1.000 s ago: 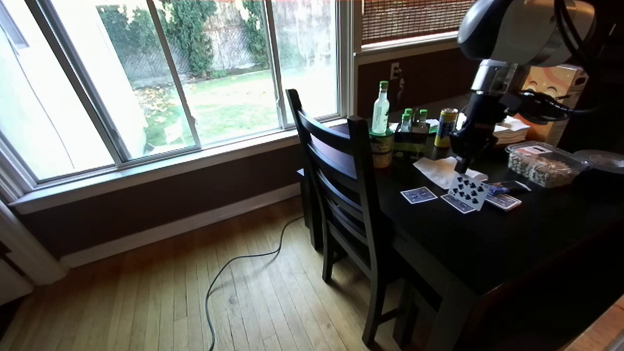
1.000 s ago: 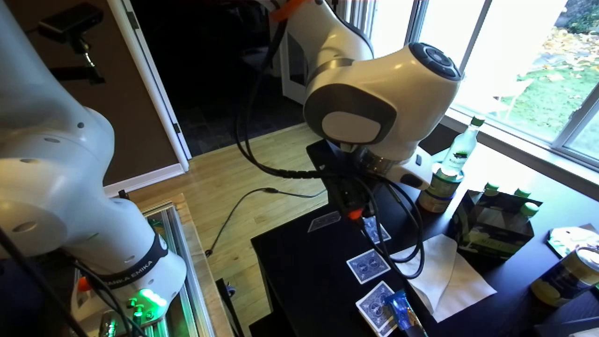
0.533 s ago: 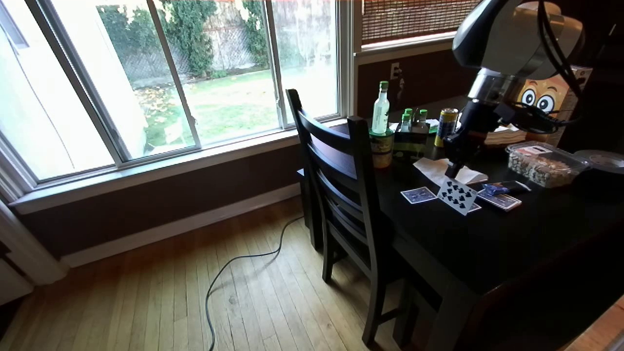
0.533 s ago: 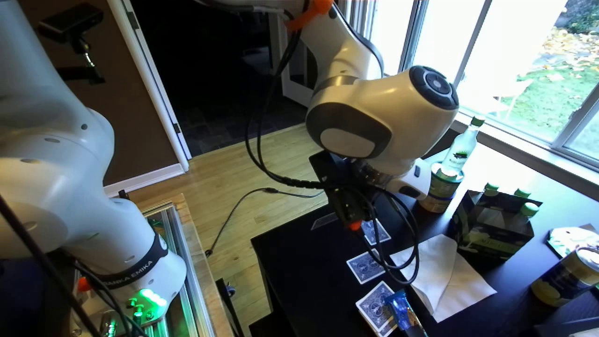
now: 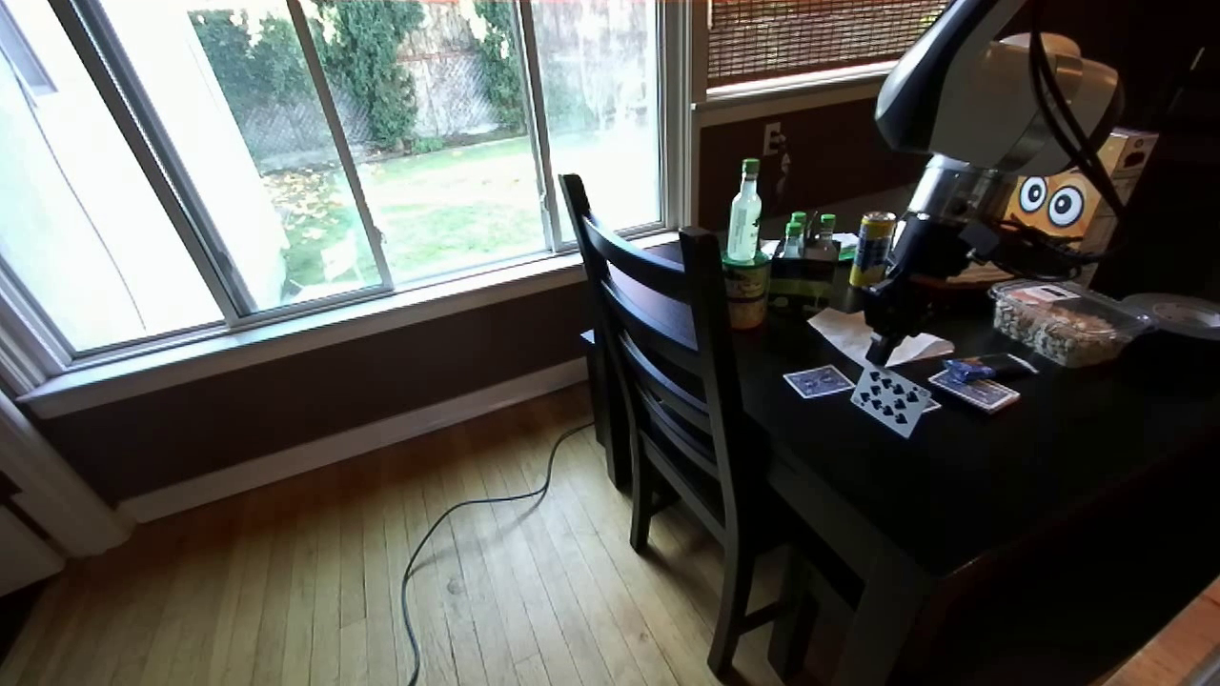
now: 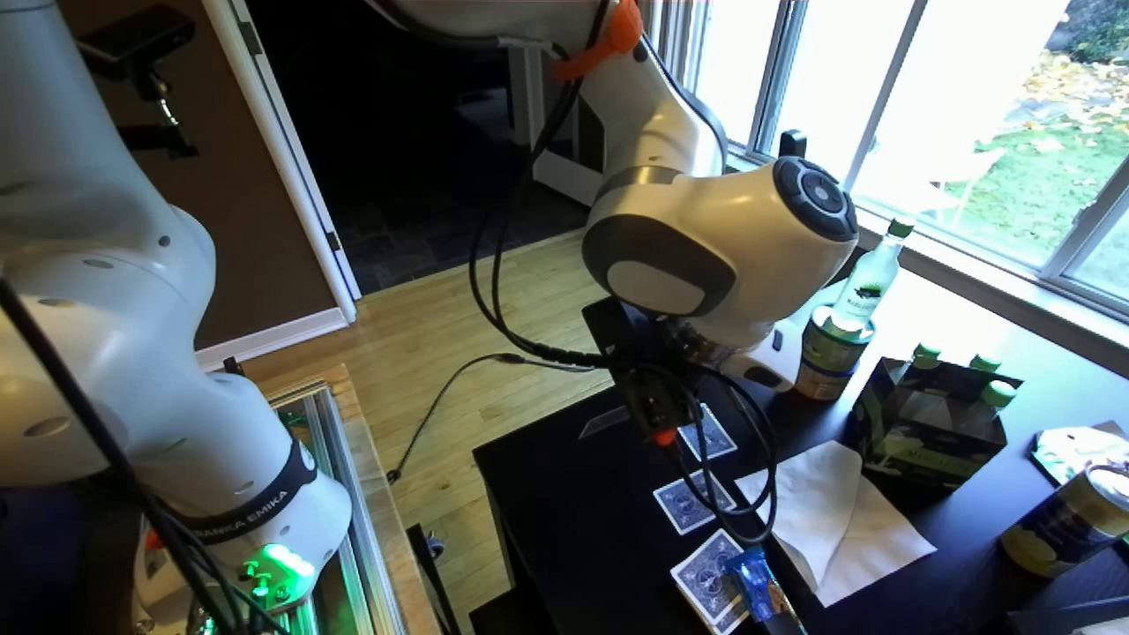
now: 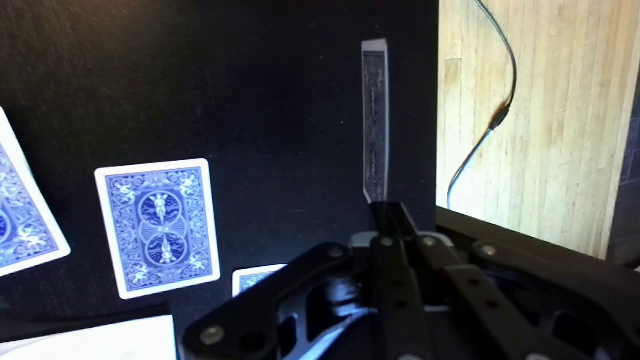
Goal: Place one card upright.
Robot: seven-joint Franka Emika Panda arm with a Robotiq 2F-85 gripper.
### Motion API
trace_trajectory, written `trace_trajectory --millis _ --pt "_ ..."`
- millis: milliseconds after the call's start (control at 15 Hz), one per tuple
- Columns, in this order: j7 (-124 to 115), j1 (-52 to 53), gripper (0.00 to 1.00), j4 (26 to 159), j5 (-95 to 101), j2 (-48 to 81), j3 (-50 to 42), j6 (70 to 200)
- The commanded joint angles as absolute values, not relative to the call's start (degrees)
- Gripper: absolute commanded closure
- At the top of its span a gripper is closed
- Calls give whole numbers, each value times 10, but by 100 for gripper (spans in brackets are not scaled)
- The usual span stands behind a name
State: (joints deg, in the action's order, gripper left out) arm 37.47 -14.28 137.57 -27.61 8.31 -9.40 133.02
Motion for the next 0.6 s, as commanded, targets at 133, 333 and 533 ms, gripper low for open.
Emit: trace_trajectory --millis 133,333,533 --pt "480 -163 100 1350 -375 102 -83 1250" --pt "513 -170 100 1330 -394 126 -91 1203" --pt "541 -184 100 1305 -408 159 -94 1171"
